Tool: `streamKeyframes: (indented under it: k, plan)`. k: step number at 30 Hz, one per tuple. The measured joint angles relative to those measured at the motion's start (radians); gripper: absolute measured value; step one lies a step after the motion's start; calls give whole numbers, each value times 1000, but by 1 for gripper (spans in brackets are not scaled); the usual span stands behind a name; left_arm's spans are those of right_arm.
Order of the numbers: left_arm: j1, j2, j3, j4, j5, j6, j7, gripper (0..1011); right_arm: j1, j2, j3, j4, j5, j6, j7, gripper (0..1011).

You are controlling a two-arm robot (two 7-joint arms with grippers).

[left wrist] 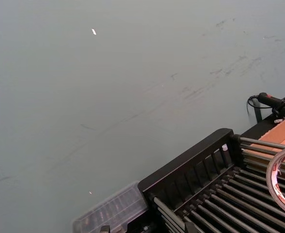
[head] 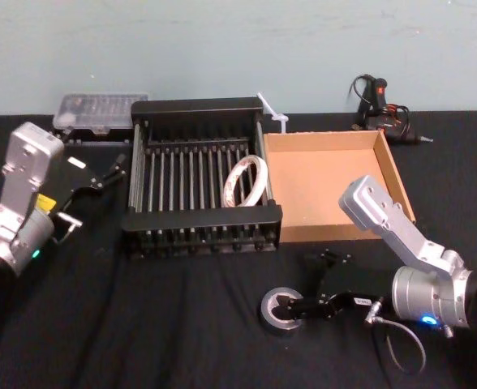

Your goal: Pick up the white tape and place it into the black box , Pick up the silver tape and place it into the brown box.

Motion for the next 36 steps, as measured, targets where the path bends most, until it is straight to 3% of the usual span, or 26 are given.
streamKeyframes:
  k: [36]
  plan:
    - [0,0,0,0,0,0,0,1001,32,-27,-28,56,-17,22,13,1000]
